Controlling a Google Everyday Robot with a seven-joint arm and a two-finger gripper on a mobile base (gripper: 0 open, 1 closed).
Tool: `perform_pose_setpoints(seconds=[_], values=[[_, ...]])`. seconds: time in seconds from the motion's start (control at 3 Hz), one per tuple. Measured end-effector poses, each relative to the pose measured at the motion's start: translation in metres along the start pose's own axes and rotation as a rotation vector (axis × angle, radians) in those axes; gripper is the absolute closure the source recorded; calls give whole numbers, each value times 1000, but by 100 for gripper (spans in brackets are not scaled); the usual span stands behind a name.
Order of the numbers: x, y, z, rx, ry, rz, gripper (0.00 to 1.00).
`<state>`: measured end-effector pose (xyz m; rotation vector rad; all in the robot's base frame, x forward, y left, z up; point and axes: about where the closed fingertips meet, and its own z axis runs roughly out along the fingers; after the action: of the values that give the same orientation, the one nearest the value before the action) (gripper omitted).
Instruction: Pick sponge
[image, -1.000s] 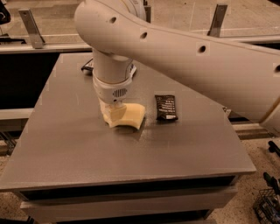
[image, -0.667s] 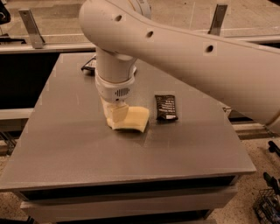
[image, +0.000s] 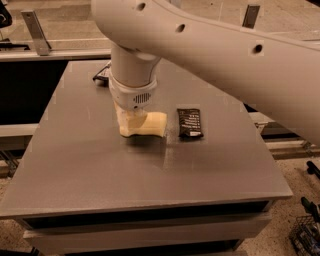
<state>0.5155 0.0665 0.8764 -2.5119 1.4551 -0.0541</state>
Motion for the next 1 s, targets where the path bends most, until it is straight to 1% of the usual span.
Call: perform_pose_setpoints(seconds=[0.67, 1.0], values=[[3, 3, -39, 46, 26, -12, 100], [7, 3, -63, 92, -10, -5, 100]])
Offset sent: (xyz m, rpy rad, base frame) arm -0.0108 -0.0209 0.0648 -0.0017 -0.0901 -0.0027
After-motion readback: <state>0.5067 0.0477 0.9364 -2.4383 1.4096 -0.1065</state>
